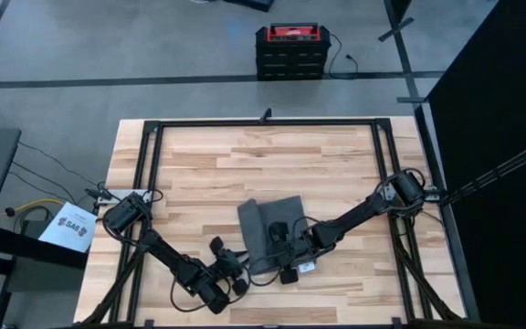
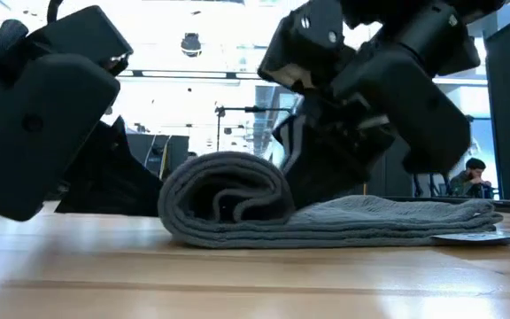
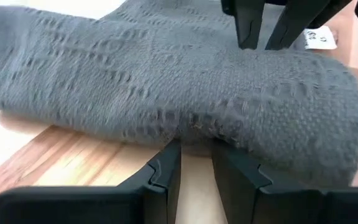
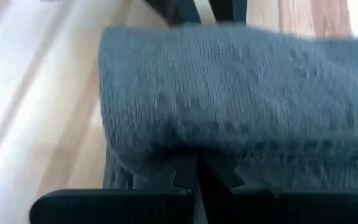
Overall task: Roll towel
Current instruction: Roll the gray towel
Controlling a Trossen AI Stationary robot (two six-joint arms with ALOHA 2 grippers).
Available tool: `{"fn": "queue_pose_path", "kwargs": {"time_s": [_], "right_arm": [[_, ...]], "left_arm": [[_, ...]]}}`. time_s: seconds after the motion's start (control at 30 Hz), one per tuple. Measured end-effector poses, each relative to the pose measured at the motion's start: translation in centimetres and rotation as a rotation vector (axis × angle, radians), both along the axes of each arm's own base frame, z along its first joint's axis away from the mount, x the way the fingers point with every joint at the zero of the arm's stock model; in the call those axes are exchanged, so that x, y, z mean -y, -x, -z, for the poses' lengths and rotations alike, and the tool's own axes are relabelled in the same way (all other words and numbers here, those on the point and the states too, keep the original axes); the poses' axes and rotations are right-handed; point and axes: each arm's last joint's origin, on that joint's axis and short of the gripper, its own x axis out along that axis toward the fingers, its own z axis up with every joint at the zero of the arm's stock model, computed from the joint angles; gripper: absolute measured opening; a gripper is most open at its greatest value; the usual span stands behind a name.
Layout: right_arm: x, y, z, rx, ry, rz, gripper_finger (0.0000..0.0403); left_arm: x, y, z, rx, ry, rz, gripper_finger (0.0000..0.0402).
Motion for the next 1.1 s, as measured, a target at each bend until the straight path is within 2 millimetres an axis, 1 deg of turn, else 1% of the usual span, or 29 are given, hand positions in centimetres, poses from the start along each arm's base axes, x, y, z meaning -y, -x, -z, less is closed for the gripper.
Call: {"fn": "queue_pose_path", "kwargs": {"time_s": [0.2, 0.27, 0.4, 0.6, 0.7, 0.87, 1.1], "right_arm": [[-0.3, -0.8, -0.9, 0.117, -0.022, -0.025, 0.0], [-0.3, -0.8, -1.0, 0.124, -0.02, -0.03, 0.0], [-0.2, -0.4, -1.1, 0.081, -0.017, -0.02, 0.0], [0.2, 0.7, -2.0, -0.011, -0.005, 0.003, 0.0], [0.5, 0.9, -1.9, -0.048, 0.001, 0.019, 0.0], [1.1, 0.3, -0.1, -0.057, 0.001, 0.048, 0.0], [0.0, -0.4, -0.8, 0.068, -0.055, 0.026, 0.0]], "left_arm": [[-0.4, -0.4, 0.0, -0.019, 0.014, 0.0, 0.0077], [-0.4, -0.4, 0.0, -0.024, 0.019, 0.002, 0.0077], [-0.5, -0.4, 0.1, -0.028, 0.017, 0.003, 0.0077], [-0.5, -0.4, 0.1, -0.034, 0.012, 0.003, 0.0077], [-0.5, -0.4, 0.1, -0.033, 0.012, 0.003, 0.0077], [-0.5, -0.4, 0.1, -0.032, 0.013, 0.003, 0.0077], [-0.3, -0.5, 0.0, -0.027, 0.006, 0.018, 0.0077]]}}
